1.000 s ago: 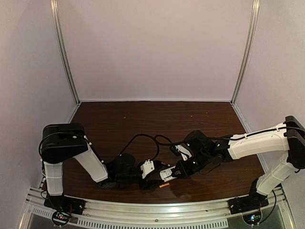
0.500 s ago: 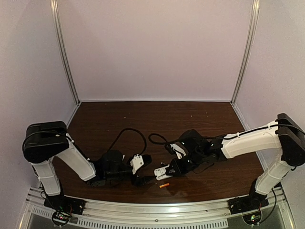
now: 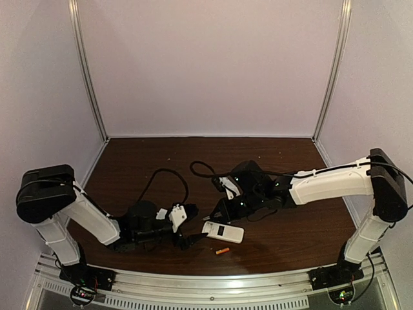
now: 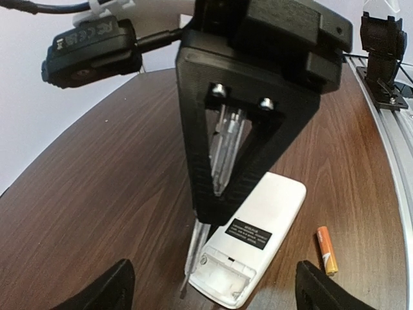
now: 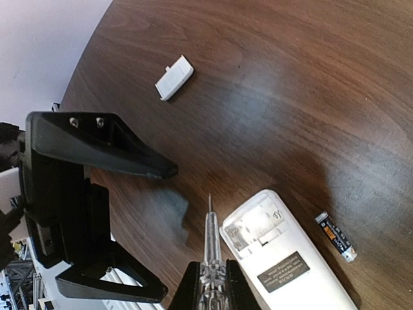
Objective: Unload the batteries from the remote control
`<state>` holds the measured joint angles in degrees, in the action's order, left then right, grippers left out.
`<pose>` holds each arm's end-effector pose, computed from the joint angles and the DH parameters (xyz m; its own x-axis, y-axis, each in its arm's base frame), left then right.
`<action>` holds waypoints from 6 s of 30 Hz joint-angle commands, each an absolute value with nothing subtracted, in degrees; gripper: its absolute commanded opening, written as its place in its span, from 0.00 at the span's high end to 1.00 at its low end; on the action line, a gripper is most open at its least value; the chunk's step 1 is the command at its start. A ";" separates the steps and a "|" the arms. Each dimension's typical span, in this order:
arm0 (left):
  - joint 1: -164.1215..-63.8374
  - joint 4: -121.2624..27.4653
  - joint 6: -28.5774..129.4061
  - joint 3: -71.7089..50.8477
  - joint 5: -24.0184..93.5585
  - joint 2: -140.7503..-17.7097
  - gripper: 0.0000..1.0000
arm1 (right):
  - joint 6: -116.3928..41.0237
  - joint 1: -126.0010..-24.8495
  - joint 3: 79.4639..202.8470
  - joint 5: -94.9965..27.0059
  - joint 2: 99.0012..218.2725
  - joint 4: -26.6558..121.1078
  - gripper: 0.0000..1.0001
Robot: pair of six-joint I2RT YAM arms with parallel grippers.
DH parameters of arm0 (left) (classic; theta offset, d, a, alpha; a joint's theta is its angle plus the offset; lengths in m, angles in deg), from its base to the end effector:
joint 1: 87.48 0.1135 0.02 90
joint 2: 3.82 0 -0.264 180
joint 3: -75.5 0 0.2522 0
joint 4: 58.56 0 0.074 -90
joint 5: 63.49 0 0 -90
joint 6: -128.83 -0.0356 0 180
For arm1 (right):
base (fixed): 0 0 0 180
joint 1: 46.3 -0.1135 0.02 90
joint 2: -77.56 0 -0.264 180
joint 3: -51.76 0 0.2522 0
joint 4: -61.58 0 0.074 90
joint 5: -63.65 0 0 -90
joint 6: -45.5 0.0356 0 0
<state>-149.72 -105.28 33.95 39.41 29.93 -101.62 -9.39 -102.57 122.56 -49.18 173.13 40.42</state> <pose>0.1291 -0.2498 0.1246 -0.0426 0.2633 -0.9638 0.9171 0.3930 0.0668 0.1823 0.2978 0.1938 -0.8534 -0.3236 -0.4086 -0.5202 0.5787 0.6281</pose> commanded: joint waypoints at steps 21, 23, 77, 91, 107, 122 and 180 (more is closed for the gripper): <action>-149.33 -105.17 37.36 45.20 9.14 -87.31 0.03 | -13.34 -102.62 119.40 -23.56 152.54 36.81 1.00; -149.32 -105.22 37.87 45.82 7.85 -85.82 0.03 | -13.49 -102.64 117.51 -19.89 149.75 36.38 1.00; -149.35 -109.97 40.42 54.88 2.49 -77.18 0.03 | -14.64 -103.99 105.31 -11.50 177.45 68.28 0.87; -149.35 -109.92 40.51 55.15 2.43 -76.66 0.03 | -14.44 -104.03 105.67 -12.03 179.50 68.24 0.79; -149.31 -109.97 40.67 55.23 2.31 -76.40 0.03 | -15.10 -104.03 106.50 -12.97 172.40 64.52 0.58; -149.35 -110.17 40.77 55.67 1.60 -75.57 0.03 | -20.15 -103.53 107.61 -4.74 155.50 53.47 0.03; -111.67 -89.62 29.36 51.13 -2.30 -55.97 0.03 | -55.11 -85.99 105.42 4.31 143.93 57.70 0.00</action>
<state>-118.59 -79.19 27.22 48.72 -12.17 -51.35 -49.87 -90.02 105.55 6.40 141.15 54.39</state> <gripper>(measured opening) 0.974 0.996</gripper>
